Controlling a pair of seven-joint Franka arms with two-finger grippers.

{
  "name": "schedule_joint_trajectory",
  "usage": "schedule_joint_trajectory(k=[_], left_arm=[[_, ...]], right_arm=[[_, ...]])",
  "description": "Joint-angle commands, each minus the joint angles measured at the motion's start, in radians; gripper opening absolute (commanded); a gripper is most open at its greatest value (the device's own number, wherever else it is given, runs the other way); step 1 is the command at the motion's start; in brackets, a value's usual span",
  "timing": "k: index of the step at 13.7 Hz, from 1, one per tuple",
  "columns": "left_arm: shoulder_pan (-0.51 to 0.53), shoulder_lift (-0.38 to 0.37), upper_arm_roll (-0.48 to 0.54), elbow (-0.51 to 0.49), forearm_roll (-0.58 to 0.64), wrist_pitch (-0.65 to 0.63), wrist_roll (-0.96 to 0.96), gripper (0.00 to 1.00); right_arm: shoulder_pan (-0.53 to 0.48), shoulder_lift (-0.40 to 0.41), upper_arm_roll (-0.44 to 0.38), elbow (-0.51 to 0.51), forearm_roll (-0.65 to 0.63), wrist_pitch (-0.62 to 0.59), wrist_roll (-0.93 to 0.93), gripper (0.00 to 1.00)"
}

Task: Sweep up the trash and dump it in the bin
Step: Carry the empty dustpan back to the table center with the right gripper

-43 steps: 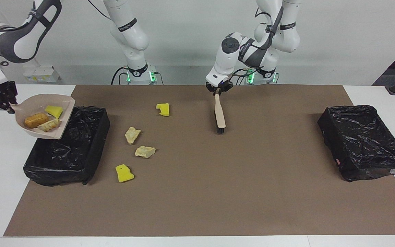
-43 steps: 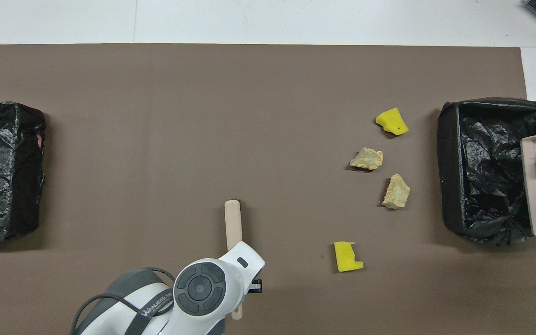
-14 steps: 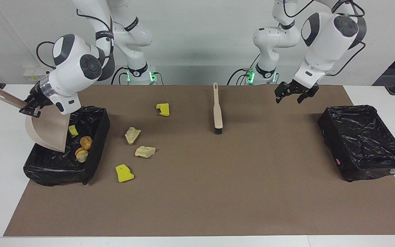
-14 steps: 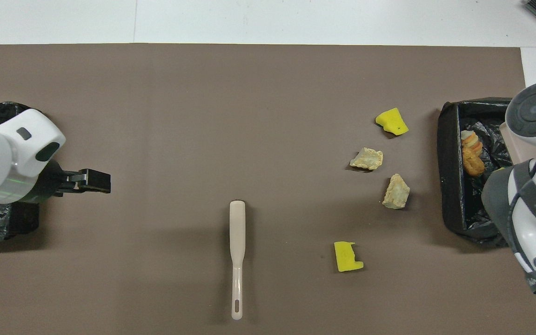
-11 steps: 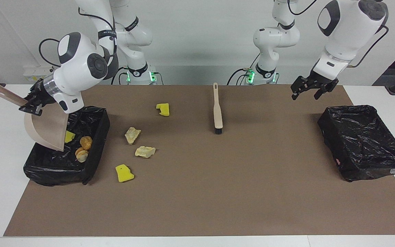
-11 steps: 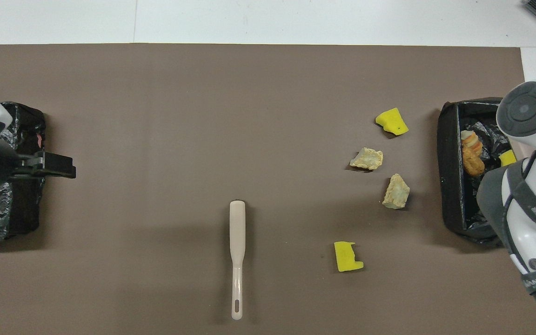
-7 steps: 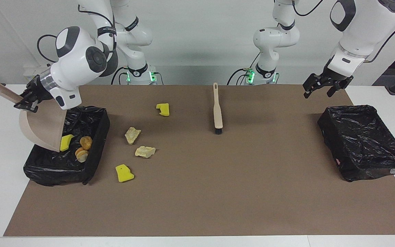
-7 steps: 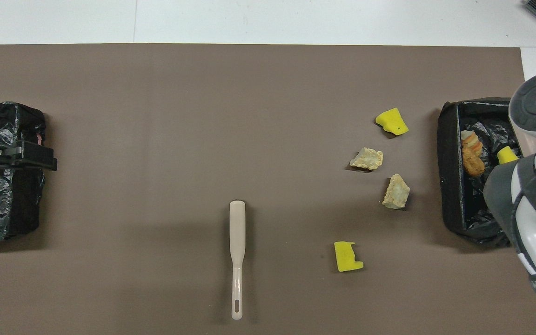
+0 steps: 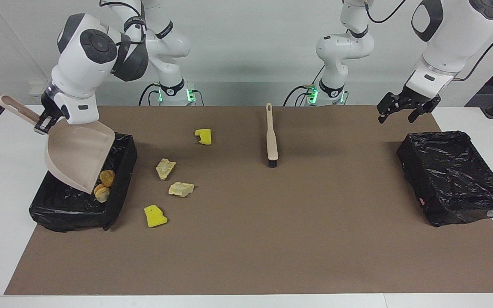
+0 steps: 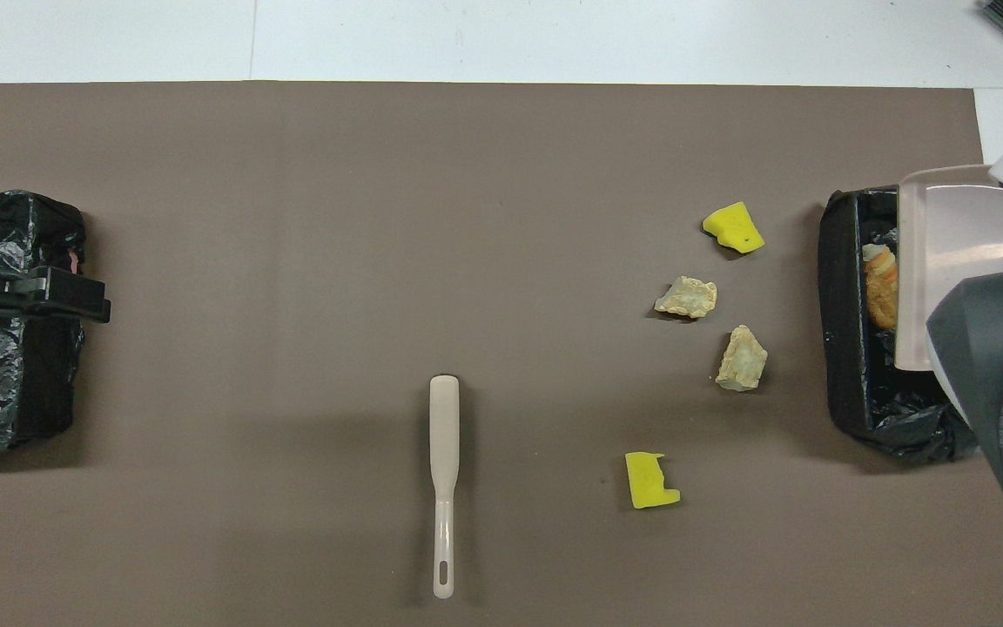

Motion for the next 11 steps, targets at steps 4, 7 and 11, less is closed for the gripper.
schedule_joint_trajectory(k=[4, 7, 11], left_arm=[[0.005, 0.007, -0.006, 0.022, 0.019, -0.014, 0.014, 1.00], [0.005, 0.009, -0.006, 0.032, 0.021, -0.012, 0.014, 1.00], [-0.001, 0.006, -0.009, 0.039, 0.019, -0.012, 0.011, 1.00]], right_arm=[[0.119, 0.057, 0.021, 0.050, 0.222, -0.015, 0.448, 0.00], [0.213, 0.148, 0.022, 0.144, 0.350, -0.012, 0.805, 0.00], [0.315, 0.261, 0.022, 0.254, 0.488, 0.021, 1.247, 0.00]])
